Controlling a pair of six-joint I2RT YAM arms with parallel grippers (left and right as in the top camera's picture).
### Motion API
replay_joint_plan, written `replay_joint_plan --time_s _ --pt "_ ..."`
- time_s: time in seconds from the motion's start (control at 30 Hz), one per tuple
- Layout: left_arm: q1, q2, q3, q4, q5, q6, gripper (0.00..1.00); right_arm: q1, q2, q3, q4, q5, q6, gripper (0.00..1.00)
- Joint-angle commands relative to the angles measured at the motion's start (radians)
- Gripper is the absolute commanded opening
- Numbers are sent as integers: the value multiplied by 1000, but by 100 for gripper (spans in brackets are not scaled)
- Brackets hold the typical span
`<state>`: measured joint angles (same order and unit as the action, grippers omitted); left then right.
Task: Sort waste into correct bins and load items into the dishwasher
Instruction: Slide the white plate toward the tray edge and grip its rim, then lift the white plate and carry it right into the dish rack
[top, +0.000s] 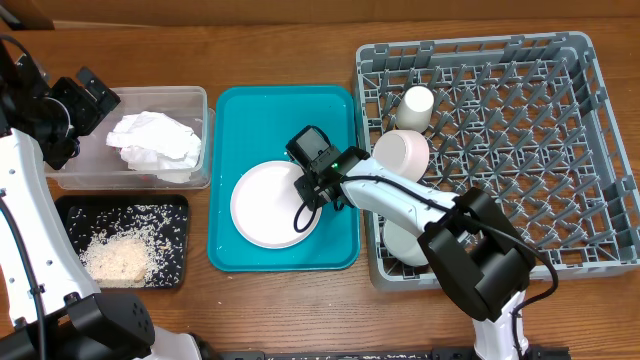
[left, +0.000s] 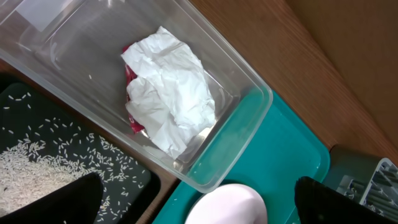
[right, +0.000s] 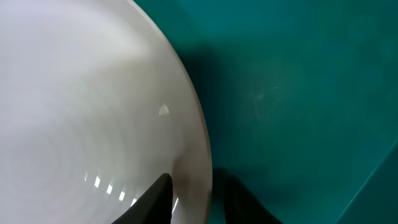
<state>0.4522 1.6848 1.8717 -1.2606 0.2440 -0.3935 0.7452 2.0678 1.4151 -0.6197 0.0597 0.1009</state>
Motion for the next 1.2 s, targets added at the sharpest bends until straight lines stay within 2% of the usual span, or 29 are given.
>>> replay_joint_plan --time_s 0.0,0.07,0.3,0.47,0.63,0.83,0.93,1.17 --pt "-2 -3 22 1 8 -11 100 0 3 5 5 10 3 23" --pt "-2 -3 22 1 8 -11 100 0 3 5 4 6 3 18" --pt "-2 -3 22 1 8 -11 100 0 3 5 -15 -39 3 17" --pt "-2 -3 22 1 8 -11 100 1 3 5 -19 -46 3 4" --pt "-2 -3 22 1 8 -11 100 0 -6 34 -4 -45 3 4" --pt "-2 -3 22 1 8 -11 100 -27 -98 193 -72 -8 3 4" --pt "-2 -3 22 1 8 -11 100 -38 -169 271 -125 109 2 4" --pt "-2 -3 22 1 8 -11 100 -50 -336 309 -217 836 2 4"
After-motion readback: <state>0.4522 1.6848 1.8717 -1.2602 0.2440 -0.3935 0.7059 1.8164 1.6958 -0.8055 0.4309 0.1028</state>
